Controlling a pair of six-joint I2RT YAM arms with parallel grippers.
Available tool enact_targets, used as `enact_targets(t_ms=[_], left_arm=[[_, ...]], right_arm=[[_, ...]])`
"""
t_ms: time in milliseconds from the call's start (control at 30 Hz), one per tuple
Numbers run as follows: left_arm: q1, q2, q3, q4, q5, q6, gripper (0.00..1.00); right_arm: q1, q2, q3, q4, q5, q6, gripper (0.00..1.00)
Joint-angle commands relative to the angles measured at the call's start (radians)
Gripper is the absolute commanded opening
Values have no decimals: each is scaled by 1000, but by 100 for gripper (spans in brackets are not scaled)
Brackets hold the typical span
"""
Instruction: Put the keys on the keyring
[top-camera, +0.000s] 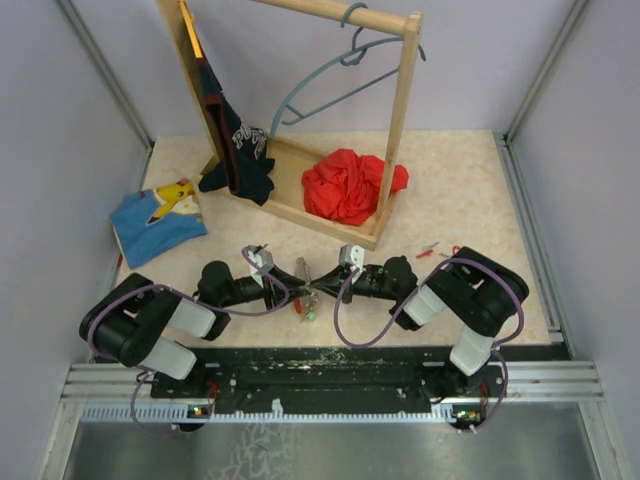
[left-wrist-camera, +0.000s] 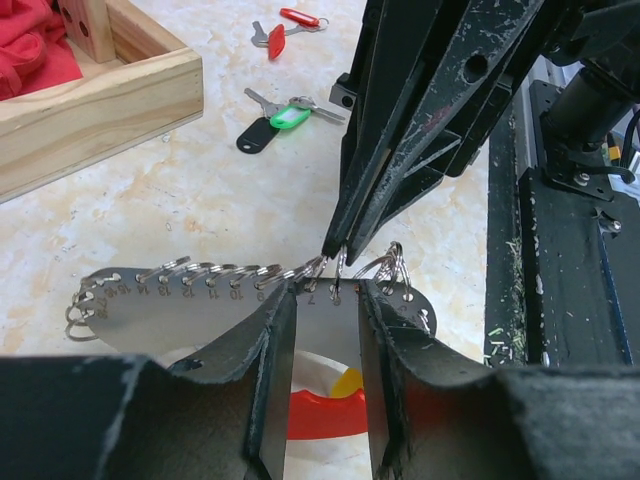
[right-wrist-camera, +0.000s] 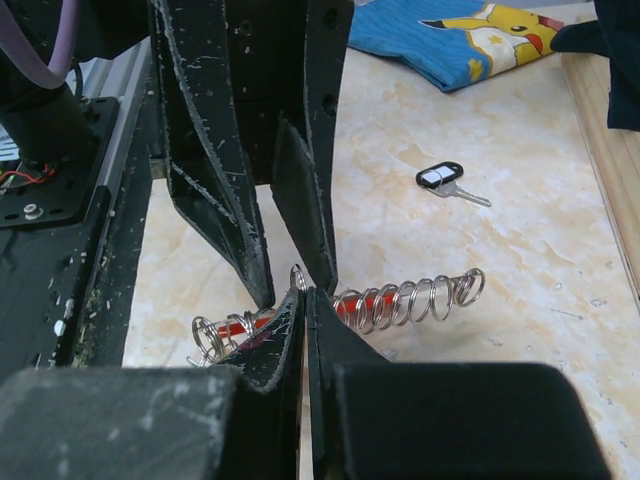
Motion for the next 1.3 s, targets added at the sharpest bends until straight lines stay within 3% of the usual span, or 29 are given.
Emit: enact_targets(t_ms=[0, 133, 233, 267, 467, 633, 733, 833, 1033, 1267], left_arm=[[4, 17, 21, 50, 0, -1, 36], [4, 20, 23, 57, 0, -1, 29], [4, 19, 22, 60, 9, 2, 4], [4, 17, 21, 60, 11, 7, 0], [4, -64, 31, -79, 4, 79, 0], [-10, -160, 74, -351, -33, 176, 0], [-45, -190, 109, -481, -78, 239, 0], [-84, -209, 143, -592, -124, 289, 0], [-141, -220, 185, -705, -195, 354, 0], [-165, -216, 195, -727, -203, 376, 0]], right_arm=[[9, 5, 8, 96, -39, 17, 0], [11, 5, 9, 89, -55, 21, 0], [10, 5, 4, 87, -56, 19, 0], [10, 3, 2, 84, -56, 18, 0], [4, -81, 2, -85, -42, -41, 1], [-10, -248, 42, -483, -4, -201, 18], [-12, -325, 100, -743, 28, -311, 22], [-12, -361, 145, -893, 45, -384, 23], [-12, -347, 209, -989, 33, -444, 23], [-10, -274, 234, -936, -41, -435, 21]])
